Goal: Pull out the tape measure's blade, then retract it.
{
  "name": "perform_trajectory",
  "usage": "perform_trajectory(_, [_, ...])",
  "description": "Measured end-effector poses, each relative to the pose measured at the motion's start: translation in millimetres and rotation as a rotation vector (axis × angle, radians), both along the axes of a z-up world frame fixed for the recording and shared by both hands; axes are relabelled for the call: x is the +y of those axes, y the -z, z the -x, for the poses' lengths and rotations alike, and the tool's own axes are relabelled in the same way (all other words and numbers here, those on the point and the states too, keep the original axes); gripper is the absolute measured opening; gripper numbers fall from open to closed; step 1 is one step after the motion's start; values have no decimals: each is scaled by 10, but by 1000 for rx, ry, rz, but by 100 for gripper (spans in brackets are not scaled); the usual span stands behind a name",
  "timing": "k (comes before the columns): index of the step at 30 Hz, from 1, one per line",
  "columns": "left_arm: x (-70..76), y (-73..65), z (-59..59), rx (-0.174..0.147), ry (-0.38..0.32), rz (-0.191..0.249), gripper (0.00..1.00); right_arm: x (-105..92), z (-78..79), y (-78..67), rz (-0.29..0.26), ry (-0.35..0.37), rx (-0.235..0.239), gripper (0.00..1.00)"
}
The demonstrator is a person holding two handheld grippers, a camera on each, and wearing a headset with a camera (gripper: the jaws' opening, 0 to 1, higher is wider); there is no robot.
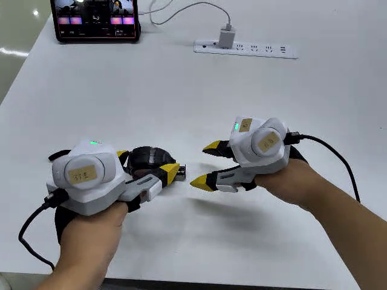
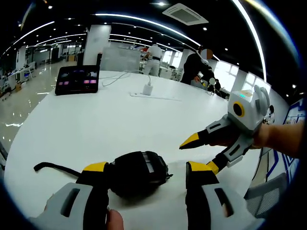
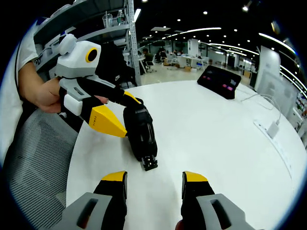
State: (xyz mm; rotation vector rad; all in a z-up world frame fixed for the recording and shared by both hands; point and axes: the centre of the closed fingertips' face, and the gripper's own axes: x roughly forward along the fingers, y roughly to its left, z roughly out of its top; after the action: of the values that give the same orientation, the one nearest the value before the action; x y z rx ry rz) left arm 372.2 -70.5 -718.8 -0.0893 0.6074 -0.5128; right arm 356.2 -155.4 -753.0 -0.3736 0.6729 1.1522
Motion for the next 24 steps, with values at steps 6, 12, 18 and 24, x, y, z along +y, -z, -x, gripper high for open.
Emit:
perform_trajectory(6, [-39, -79, 60, -22, 43, 19, 62, -174, 8, -117, -16, 58, -12, 44])
perform_trajectory(12, [-58, -114, 124, -38, 99, -1, 63, -333, 64, -179, -32, 108, -17, 47])
perform_trajectory(18, [-33, -134, 155, -46, 136, -10, 65, -433, 154, -246, -59, 145, -18, 53])
perform_trajectory(24, [32, -169, 179, -54, 164, -14, 67, -552, 189, -312, -72, 191, -26, 60])
